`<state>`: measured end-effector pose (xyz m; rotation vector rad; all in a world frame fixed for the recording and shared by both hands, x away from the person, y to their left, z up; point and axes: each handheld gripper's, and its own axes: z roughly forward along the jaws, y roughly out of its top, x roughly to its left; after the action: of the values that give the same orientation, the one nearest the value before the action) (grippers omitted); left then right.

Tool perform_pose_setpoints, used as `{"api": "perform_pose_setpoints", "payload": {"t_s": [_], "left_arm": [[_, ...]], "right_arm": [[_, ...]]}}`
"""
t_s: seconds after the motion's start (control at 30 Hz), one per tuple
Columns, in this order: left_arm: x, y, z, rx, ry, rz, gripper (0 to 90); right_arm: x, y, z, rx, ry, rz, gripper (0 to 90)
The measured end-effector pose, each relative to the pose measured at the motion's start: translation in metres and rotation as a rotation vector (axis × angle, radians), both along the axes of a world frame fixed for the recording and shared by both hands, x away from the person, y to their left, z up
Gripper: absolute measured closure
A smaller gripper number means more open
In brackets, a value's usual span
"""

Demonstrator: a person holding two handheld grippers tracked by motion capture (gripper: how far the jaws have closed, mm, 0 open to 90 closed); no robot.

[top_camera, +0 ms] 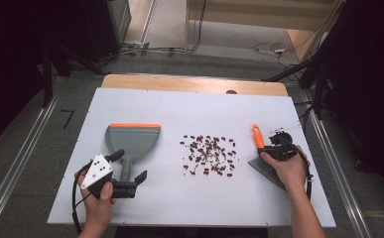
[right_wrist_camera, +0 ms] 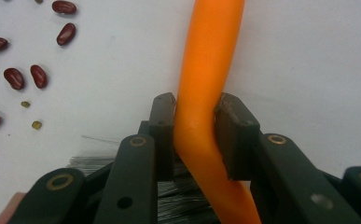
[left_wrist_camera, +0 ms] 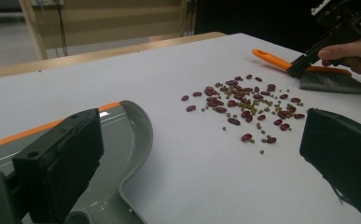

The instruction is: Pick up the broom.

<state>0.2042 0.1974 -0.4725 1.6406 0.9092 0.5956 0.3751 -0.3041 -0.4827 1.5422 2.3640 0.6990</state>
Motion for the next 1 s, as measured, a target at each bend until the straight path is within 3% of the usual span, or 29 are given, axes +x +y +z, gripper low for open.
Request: {"api": "perform_pose_setpoints", "payload": {"t_s": [0.1, 0.23, 0.37, 0.43, 0.6, 0.73, 1.0], "left_arm": [[0.000, 0.001, 0.000, 0.001, 0.000, 0.000, 0.0], [0.000, 0.001, 0.000, 0.001, -0.002, -0.001, 0.0], [0.000, 0.001, 0.001, 0.000, -0.005, -0.003, 0.0], [-0.001, 0.001, 0.001, 0.000, -0.007, -0.003, 0.0], [-0.001, 0.001, 0.001, -0.003, -0.007, -0.002, 0.0], [0.000, 0.000, 0.001, -0.001, -0.007, -0.003, 0.0], [-0.001, -0.004, 0.002, 0.002, -0.012, -0.009, 0.0]], "right_arm": [[-0.002, -0.001, 0.000, 0.017, -0.018, -0.006, 67.9], [-0.005, -0.011, 0.002, 0.101, -0.044, -0.022, 68.0], [-0.012, -0.013, 0.003, 0.120, -0.099, -0.029, 68.0], [-0.016, -0.018, 0.004, 0.161, -0.124, -0.041, 68.0], [-0.029, -0.034, 0.007, 0.277, -0.210, -0.083, 68.1], [-0.039, -0.041, 0.009, 0.325, -0.279, -0.092, 68.2], [-0.055, -0.053, 0.013, 0.449, -0.438, -0.067, 68.6]]}}
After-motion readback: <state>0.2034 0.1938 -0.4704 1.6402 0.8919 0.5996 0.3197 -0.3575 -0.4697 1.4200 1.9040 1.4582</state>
